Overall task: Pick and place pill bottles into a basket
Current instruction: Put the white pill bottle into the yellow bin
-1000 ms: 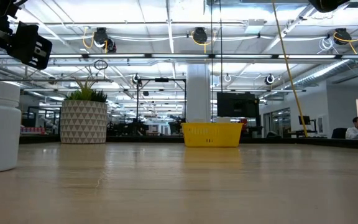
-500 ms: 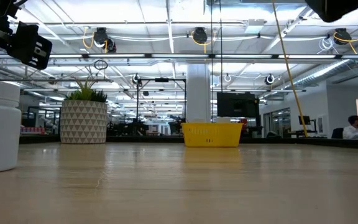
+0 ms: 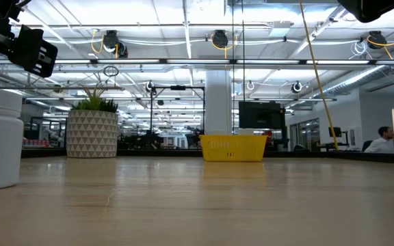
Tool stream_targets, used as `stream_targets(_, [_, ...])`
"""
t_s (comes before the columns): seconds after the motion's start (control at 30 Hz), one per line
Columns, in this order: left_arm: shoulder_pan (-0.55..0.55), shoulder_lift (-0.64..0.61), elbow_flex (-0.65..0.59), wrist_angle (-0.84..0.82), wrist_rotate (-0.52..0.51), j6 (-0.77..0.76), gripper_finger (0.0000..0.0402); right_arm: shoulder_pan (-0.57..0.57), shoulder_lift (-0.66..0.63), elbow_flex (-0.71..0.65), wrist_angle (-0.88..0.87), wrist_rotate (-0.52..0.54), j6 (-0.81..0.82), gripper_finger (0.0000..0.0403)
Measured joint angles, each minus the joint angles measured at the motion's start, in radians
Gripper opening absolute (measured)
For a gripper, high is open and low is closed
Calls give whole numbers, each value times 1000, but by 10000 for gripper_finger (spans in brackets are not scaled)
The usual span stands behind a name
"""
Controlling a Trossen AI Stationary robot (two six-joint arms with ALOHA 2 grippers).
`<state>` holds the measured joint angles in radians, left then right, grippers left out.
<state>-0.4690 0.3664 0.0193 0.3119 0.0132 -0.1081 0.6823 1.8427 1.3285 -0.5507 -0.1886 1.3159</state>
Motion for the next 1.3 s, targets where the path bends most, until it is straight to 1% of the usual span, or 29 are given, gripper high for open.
stream_targets(0.17, [0, 0, 0, -1, -33, -8, 241, -8, -1, 0, -3, -4, 6, 150])
stream_targets(0.37, [0, 0, 0, -2, -32, -8, 241, -41, -13, -1, -40, 3, -17, 150])
stream_targets(0.5, [0, 0, 0, -2, 15, -1, 241, -68, -13, -1, -49, 1, -59, 150])
stream_targets(0.6, [0, 0, 0, -2, 19, -7, 241, -91, -13, -1, -62, -1, -87, 150])
stream_targets(0.8, [0, 0, 0, -1, -55, -44, 241, -143, -28, -1, -86, 5, -137, 150])
stream_targets(1.07, [0, 0, 0, 16, -69, -35, 241, -233, -54, -1, -134, 32, -217, 150])
stream_targets(1.23, [0, -1, 0, 55, -141, -36, 241, -286, -54, -1, -135, 31, -262, 150])
stream_targets(1.3, [0, 0, 0, 57, -146, -32, 241, -303, -54, -1, -138, 31, -279, 150])
